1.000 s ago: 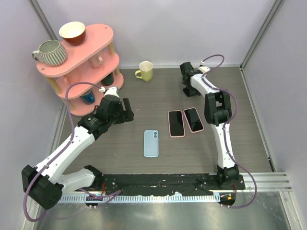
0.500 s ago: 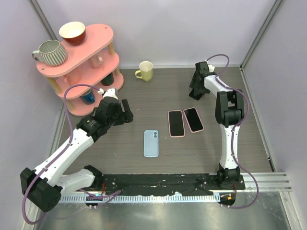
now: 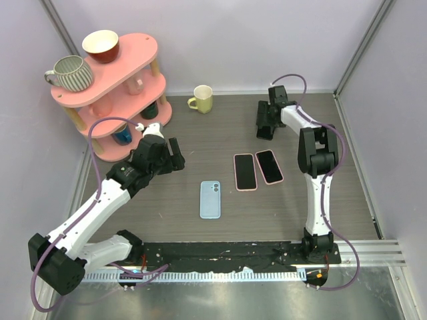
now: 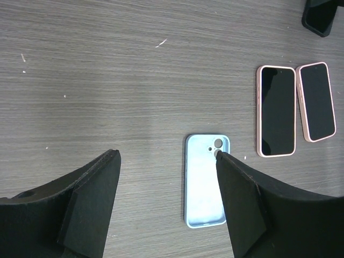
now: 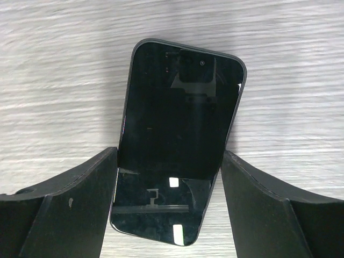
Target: Put the phone into the phone case
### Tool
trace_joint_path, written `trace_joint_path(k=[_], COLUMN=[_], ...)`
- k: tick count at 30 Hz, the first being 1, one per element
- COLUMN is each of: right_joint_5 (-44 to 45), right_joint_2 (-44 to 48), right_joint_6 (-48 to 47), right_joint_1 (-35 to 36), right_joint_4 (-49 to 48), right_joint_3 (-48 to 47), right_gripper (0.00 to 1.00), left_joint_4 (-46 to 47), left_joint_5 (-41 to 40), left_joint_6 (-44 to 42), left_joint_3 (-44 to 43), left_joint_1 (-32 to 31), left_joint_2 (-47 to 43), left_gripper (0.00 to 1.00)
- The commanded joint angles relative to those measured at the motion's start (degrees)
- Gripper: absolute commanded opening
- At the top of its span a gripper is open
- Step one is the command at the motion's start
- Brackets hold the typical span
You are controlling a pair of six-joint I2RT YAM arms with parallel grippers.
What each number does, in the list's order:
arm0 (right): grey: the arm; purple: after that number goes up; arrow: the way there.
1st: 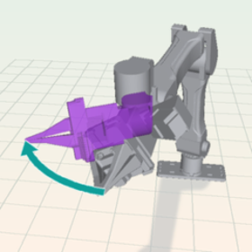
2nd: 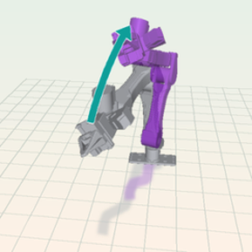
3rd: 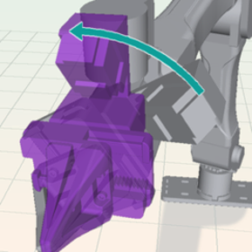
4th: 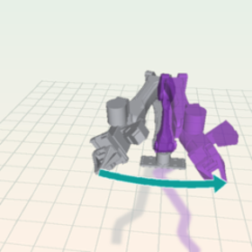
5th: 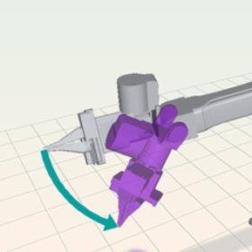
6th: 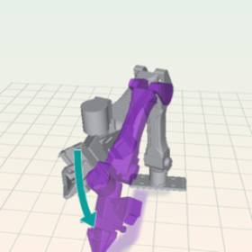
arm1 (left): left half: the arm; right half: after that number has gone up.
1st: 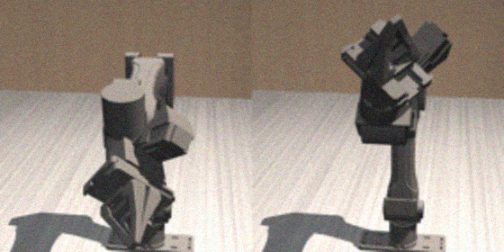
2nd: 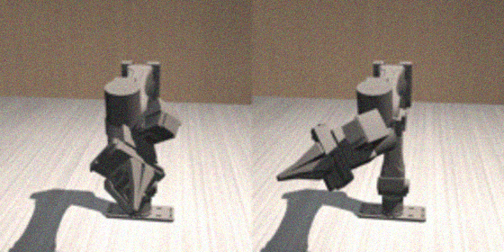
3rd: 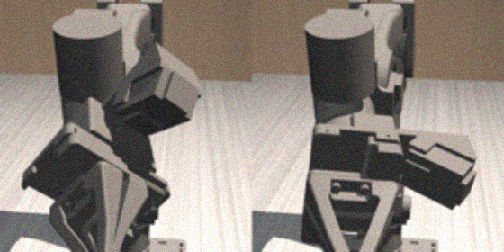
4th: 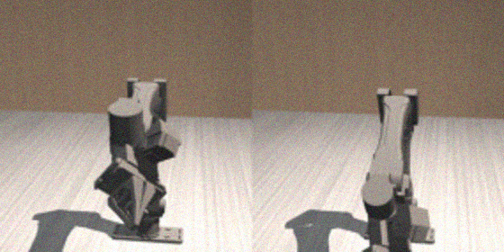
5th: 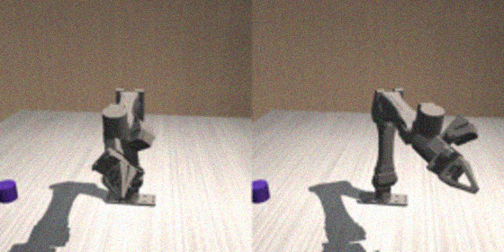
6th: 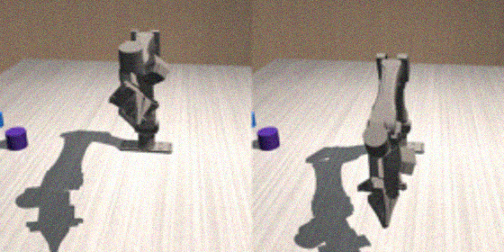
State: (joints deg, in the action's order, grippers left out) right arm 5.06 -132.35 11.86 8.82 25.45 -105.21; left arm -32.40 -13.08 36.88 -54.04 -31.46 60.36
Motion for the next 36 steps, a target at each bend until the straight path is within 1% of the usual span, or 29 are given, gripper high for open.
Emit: trace_joint_path(k=[1,6,11,14,20,26,30,31,36], right_joint_5=[-8.9,-5.8,-7.9,-8.9,-10.4,-8.8,-8.0,-8.0,-5.8], right_joint_2=[-1.5,-2.8,-3.4,-2.6,-1.0,3.0,6.6,8.3,14.3], right_joint_6=[-1.8,0.1,4.1,4.7,5.4,6.7,8.6,9.1,13.2], right_joint_1=[6.6,10.9,12.0,12.8,14.9,17.7,19.7,21.0,26.1], right_joint_4=[1.5,1.2,1.8,2.0,3.6,4.7,4.8,4.7,2.2], right_joint_3=[0.9,-2.0,-3.8,-3.7,-3.6,-0.9,1.1,1.8,9.9], right_gripper=[0.71,0.71,0.7,0.7,0.69,0.68,0.67,0.67,0.67], left_joint_4=[1.6,1.4,0.3,-0.2,-0.9,-2.6,-3.6,-3.9,-6.6], left_joint_5=[-2.0,-3.3,-2.3,-2.6,-4.9,-6.9,-7.6,-7.7,-11.9], left_joint_6=[-0.9,-1.4,-0.1,0.4,-0.3,-1.1,1.3,1.6,3.3], left_joint_3=[-0.7,-0.7,0.8,2.3,2.2,1.8,2.6,2.7,2.7], left_joint_1=[-0.1,-0.1,-0.1,-0.1,-0.1,-0.1,0.0,-0.1,0.0], left_joint_2=[-0.9,-1.9,-2.5,-3.6,-5.3,-5.7,-5.6,-5.6,-7.7], left_gripper=[0.76,0.75,0.75,0.75,0.75,0.76,0.76,0.76,0.77])
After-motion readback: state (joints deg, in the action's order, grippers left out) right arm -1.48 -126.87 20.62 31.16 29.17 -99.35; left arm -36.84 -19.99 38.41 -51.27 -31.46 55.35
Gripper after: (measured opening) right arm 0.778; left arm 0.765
